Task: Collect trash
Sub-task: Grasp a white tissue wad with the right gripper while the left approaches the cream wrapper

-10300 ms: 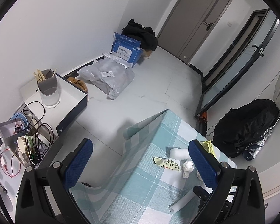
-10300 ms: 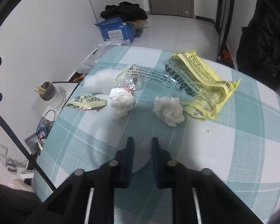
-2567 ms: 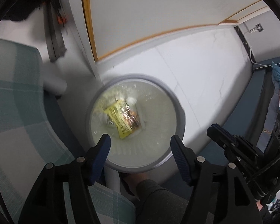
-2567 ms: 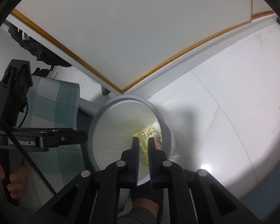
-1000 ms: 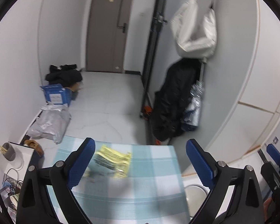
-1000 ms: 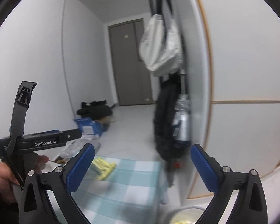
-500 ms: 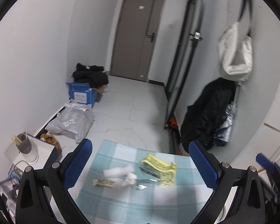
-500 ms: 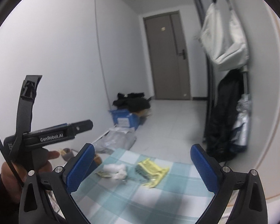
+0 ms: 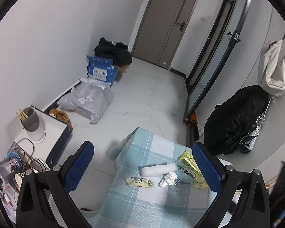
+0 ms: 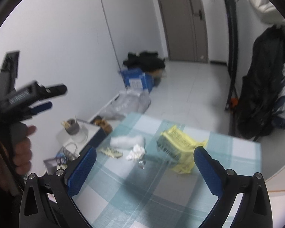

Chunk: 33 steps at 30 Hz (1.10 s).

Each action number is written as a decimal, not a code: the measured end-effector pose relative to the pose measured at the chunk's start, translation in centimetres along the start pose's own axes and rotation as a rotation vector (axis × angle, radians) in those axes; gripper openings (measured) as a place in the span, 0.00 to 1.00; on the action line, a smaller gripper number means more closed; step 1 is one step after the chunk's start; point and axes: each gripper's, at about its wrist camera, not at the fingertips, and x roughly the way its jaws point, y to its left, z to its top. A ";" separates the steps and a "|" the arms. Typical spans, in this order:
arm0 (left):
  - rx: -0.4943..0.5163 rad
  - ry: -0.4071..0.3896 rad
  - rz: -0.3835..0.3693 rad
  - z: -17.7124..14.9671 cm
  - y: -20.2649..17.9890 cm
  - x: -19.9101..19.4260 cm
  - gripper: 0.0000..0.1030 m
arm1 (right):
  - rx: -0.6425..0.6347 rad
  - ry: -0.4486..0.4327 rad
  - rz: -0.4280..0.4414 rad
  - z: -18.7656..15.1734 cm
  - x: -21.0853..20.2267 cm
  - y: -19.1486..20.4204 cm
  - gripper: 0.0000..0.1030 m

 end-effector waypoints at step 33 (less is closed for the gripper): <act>-0.119 0.108 -0.005 1.1 5.3 1.6 0.99 | -0.330 0.354 0.057 -1.9 15.1 3.1 0.22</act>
